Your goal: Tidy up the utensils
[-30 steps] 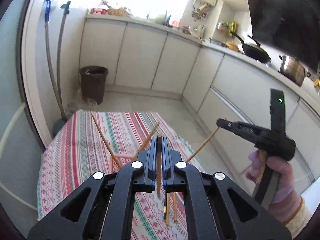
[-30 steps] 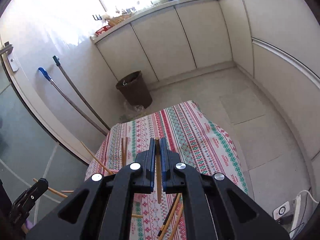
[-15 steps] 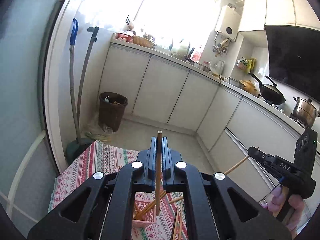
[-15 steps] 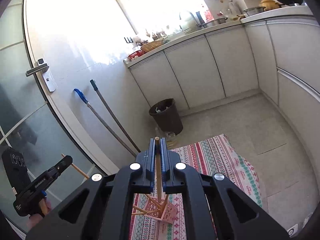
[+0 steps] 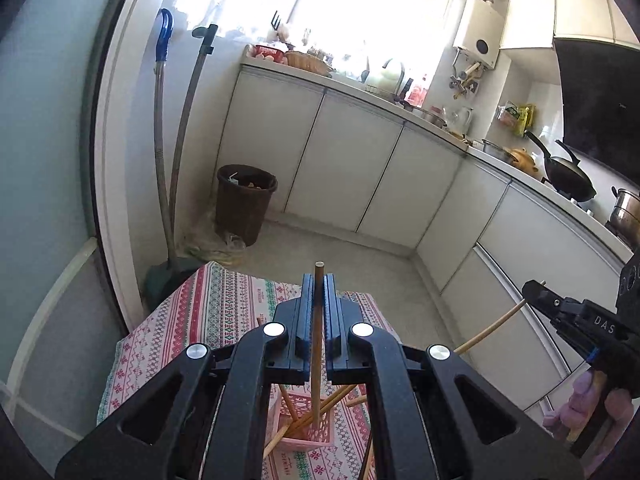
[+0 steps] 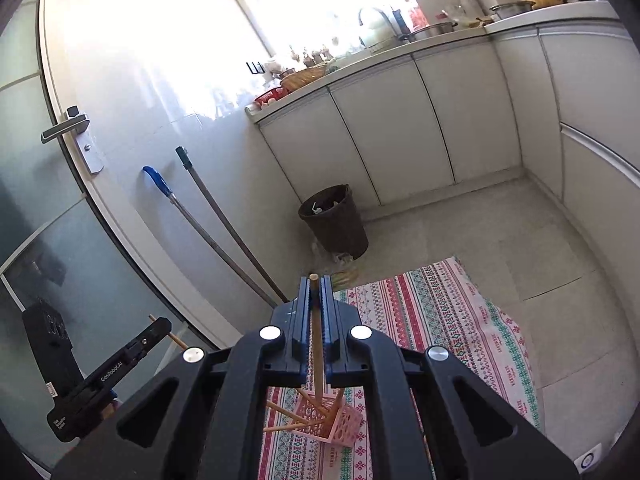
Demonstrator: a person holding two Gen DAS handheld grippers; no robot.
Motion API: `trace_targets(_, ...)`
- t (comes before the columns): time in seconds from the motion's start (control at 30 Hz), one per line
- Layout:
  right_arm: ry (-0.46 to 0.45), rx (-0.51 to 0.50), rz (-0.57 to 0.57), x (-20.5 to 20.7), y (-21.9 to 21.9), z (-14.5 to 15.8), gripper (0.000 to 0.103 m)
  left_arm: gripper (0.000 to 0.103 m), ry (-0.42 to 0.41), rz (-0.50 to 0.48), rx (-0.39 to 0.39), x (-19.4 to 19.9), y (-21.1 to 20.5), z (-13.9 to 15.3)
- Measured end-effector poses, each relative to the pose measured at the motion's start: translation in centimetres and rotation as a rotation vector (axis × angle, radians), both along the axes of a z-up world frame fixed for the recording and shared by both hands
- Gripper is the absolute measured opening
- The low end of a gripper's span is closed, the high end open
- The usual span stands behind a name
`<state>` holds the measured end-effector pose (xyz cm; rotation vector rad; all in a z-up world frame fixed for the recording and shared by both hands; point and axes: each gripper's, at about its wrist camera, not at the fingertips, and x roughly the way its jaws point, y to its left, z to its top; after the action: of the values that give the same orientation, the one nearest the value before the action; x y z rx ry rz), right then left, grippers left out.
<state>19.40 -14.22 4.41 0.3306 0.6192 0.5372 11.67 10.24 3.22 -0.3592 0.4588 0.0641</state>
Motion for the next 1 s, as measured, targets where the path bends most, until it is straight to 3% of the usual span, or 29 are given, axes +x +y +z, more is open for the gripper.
trace_targets(0.23,-0.004,-0.011,0.009,-0.8,0.1,0.3,0.005,0.005,0.02,0.021,0.027,1.0,-0.5,-1.4)
trace_targets(0.27,-0.004,-0.011,0.01,-0.9,0.1,0.3,0.005,0.008,0.041,0.024,0.025,1.4,-0.4,-1.8)
trace_targets(0.33,-0.005,-0.012,0.012,-1.0,0.2,0.3,0.005,0.027,0.062,0.045,0.015,1.4,-0.3,-2.4)
trace_targets(0.43,-0.004,-0.016,0.014,-1.1,0.5,0.2,0.005,0.028,0.034,0.102,0.062,0.3,-0.1,-1.9)
trace_targets(0.57,0.001,-0.043,0.019,-0.9,1.5,-0.2,0.005,0.041,-0.033,0.139,0.073,-1.7,0.4,-0.2)
trace_targets(0.73,0.021,-0.09,0.033,-0.2,3.6,-1.6,0.005,0.043,-0.085,0.159,0.084,-3.1,0.9,1.2)
trace_targets(1.0,0.093,-0.149,0.053,1.3,7.1,-5.2,0.005,0.05,-0.044,0.131,0.067,-2.4,1.0,0.4)
